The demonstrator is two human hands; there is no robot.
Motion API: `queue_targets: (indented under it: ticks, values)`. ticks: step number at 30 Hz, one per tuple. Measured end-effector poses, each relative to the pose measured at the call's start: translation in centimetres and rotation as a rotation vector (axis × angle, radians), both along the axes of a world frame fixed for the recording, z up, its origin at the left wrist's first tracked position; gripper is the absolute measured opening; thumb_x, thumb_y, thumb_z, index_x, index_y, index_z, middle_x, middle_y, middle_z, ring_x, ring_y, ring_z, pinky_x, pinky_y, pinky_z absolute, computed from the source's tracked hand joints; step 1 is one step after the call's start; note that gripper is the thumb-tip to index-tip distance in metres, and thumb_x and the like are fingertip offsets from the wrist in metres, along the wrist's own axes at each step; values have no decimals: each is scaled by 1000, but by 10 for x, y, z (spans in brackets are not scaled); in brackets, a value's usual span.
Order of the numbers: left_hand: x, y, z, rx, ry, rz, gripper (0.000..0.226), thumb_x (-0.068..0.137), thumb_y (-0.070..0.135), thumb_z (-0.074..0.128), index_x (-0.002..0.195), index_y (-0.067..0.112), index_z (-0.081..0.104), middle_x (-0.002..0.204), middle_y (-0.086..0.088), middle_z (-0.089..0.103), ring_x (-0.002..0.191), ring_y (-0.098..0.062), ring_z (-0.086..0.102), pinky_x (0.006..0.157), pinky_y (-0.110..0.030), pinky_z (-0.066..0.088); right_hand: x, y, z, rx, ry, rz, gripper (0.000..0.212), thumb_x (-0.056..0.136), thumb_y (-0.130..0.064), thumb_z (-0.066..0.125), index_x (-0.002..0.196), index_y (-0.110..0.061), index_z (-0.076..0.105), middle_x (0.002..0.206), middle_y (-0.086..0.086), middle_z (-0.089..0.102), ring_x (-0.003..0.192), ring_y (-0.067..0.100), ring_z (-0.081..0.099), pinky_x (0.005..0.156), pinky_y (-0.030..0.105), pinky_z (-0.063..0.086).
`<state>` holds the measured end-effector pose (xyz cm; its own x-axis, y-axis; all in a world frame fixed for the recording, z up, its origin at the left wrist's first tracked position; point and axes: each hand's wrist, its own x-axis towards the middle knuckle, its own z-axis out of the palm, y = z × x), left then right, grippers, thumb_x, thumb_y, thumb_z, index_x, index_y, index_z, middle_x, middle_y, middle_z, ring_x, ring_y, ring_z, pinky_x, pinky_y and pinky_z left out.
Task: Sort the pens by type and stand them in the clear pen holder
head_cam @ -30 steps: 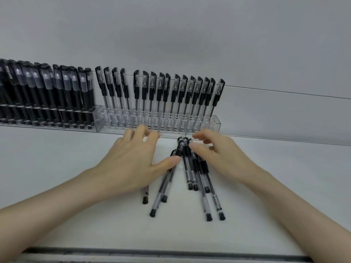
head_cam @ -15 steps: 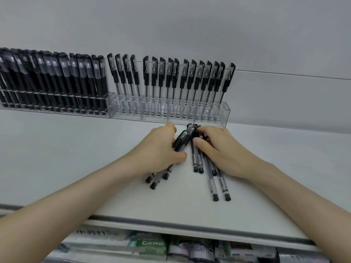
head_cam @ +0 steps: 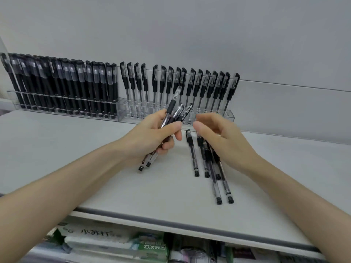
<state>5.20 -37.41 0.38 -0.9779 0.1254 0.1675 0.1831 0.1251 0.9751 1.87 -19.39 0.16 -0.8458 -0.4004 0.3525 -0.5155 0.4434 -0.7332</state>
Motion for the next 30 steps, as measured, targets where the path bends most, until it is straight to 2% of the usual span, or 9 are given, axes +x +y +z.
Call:
queue_targets:
  ticks: [3, 6, 10, 13, 16, 18, 21, 25, 30]
  values:
    - [4, -6, 4, 23, 51, 15, 10, 94, 14, 54, 87, 8, 57, 67, -3, 58, 49, -10, 41, 42, -19, 33, 6, -21, 16, -198, -35, 65, 20, 92, -31, 58, 104, -16, 65, 97, -9, 69, 91, 1, 64, 84, 19, 51]
    - [4, -16, 8, 31, 104, 4, 13, 92, 14, 55, 86, 5, 62, 66, -3, 62, 51, -10, 47, 47, -18, 39, 3, -43, 27, -314, -47, 26, 23, 91, -27, 61, 91, -5, 66, 78, -2, 69, 75, 6, 65, 78, 25, 54]
    - [-3, -45, 14, 75, 100, 47, 22, 96, 19, 50, 97, 3, 64, 77, -8, 71, 66, -13, 65, 63, -22, 54, -2, -76, 41, -370, -8, 18, 24, 94, -17, 57, 93, 5, 65, 79, 14, 69, 66, 8, 61, 65, 18, 52]
    - [-9, -80, 17, 6, 99, 149, 25, 97, 27, 48, 99, 6, 62, 83, -7, 70, 75, -16, 67, 74, -33, 58, -8, -101, 52, -419, 30, -45, 17, 94, -17, 58, 94, -2, 66, 81, 12, 71, 69, 13, 66, 67, 19, 56]
    - [-15, -119, 20, -21, 94, 252, 25, 97, 31, 47, 98, 8, 58, 66, -1, 59, 51, -13, 54, 50, -31, 52, -17, -125, 62, -506, 83, -120, 13, 91, -15, 62, 103, -10, 60, 76, 3, 71, 68, 12, 70, 69, 26, 58]
    - [-20, -143, 22, -14, 86, 257, 27, 98, 32, 45, 101, 7, 56, 56, 1, 47, 40, -11, 35, 37, -23, 32, -23, -142, 65, -490, 198, -202, 27, 88, -17, 67, 110, -16, 51, 74, 1, 71, 67, 12, 70, 72, 33, 59]
    - [-28, -172, 22, 5, 65, 220, 26, 99, 29, 44, 107, 7, 56, 59, 2, 38, 44, -10, 26, 39, -19, 24, -30, -165, 65, -435, 347, -289, 28, 86, -19, 68, 105, -20, 47, 66, -1, 69, 66, 14, 68, 77, 43, 56]
    - [-37, -188, 17, 105, 43, 147, 27, 98, 20, 47, 106, -4, 54, 64, 0, 38, 51, -12, 32, 43, -21, 33, -38, -189, 62, -419, 445, -361, 27, 86, -21, 69, 99, -28, 47, 72, 2, 65, 71, 22, 68, 74, 45, 55]
    - [-35, -190, 8, 141, 59, 69, 21, 99, 32, 42, 103, 19, 58, 57, 4, 43, 46, -12, 37, 48, -26, 46, -46, -206, 62, -389, 516, -408, 26, 86, -22, 68, 100, -27, 46, 79, 4, 66, 73, 18, 67, 71, 35, 55]
